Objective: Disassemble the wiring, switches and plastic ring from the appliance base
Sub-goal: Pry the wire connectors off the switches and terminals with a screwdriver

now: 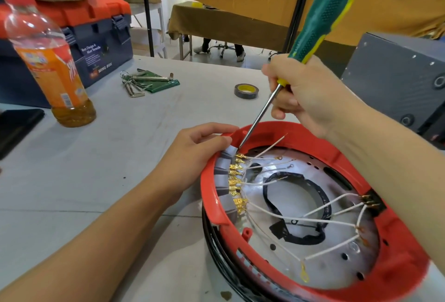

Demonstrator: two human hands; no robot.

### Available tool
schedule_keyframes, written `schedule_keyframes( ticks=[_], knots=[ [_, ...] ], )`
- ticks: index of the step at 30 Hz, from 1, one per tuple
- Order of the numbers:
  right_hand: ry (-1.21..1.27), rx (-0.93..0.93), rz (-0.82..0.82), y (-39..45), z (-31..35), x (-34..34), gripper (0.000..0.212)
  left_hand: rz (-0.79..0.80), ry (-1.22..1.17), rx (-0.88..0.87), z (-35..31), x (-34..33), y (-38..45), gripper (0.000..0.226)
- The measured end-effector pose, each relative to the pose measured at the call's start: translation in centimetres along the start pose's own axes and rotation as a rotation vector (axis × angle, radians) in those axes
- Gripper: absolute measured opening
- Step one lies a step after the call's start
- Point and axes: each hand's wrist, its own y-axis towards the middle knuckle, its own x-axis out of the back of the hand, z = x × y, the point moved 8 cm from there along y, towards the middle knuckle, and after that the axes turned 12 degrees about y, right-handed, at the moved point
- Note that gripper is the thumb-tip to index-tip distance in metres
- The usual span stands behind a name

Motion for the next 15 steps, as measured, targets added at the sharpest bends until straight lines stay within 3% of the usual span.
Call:
schedule_keyframes(
  ticks=[15],
  knots=[
    [0.166, -0.162, -0.134, 1.0, -2.8, 1.3, 0.031, -0.012, -0.022, 0.006, -0.2, 0.0, 0.0, 0.021]
  ],
)
